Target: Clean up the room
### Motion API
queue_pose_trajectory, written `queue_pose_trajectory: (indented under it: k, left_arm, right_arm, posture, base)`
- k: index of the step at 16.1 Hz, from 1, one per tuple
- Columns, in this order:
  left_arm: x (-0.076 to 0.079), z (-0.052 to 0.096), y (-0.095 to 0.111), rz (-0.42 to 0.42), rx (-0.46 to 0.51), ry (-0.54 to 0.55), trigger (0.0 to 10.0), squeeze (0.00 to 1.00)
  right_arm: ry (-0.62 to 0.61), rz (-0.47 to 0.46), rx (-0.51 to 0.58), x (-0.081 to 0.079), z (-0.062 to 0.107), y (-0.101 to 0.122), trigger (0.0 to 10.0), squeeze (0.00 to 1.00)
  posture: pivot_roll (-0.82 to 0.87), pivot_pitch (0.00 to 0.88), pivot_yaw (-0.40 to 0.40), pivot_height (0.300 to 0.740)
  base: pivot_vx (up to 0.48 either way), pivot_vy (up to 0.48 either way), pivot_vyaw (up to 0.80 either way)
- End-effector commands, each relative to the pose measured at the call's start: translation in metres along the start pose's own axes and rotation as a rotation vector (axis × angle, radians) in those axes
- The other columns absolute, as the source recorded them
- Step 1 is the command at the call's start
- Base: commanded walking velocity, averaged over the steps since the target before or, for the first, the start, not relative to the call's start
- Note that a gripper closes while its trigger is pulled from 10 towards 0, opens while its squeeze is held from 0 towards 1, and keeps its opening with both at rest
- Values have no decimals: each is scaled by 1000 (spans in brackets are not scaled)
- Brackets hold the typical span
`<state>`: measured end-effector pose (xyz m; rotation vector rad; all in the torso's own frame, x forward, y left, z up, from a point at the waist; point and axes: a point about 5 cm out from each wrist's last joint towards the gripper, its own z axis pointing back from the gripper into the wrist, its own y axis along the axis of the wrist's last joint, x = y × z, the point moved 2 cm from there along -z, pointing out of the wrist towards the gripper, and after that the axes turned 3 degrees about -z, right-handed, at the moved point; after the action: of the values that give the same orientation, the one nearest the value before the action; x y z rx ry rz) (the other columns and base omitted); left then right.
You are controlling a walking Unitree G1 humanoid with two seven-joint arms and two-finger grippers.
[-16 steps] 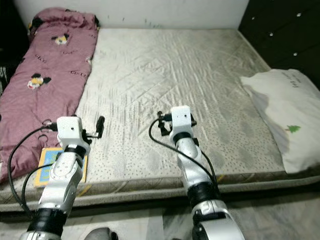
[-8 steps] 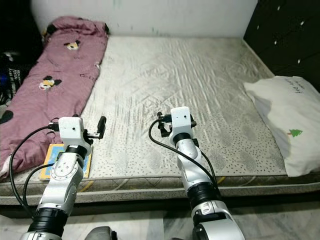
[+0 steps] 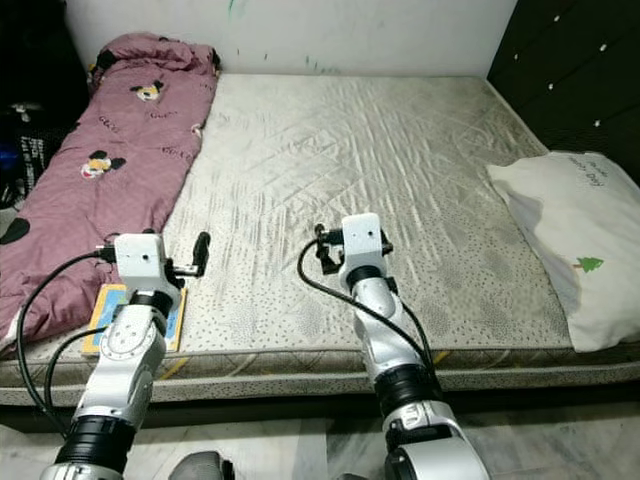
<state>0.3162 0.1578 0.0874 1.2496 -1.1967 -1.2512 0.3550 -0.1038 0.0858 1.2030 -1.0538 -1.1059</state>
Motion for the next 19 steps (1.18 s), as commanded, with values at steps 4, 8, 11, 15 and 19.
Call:
queue_pose_trajectory:
  k: [4, 8, 11, 15, 19]
  left_arm:
    - [0, -1, -1, 0, -8, 5, 10000, 0]
    - [-19, 3, 1, -36, -2, 79, 10000, 0]
    - [-38, 17, -5, -40, -12, 98, 10000, 0]
    - [-43, 34, -9, -99, -10, 95, 10000, 0]
    - [-57, 75, -16, -149, -57, 132, 10000, 0]
  right_arm:
    - [-10, -13, -16, 4, -1, -1, 10000, 0]
    - [-73, -55, 98, 17, 4, 14, 10000, 0]
    - [-121, -22, 122, 33, 17, 12, 10000, 0]
    - [-184, -17, 168, 45, 35, 16, 10000, 0]
    - [-264, 49, 141, 80, 101, 18, 10000, 0]
  posture:
    - [118, 0, -29, 740]
    - [112, 0, -12, 740]
    - [112, 0, -4, 740]
    - [102, 0, 9, 740]
    - [75, 0, 19, 740]
  base:
    - [0, 0, -477]
    - [0, 0, 0]
    - [0, 0, 0]
    - [0, 0, 0]
    - [0, 0, 0]
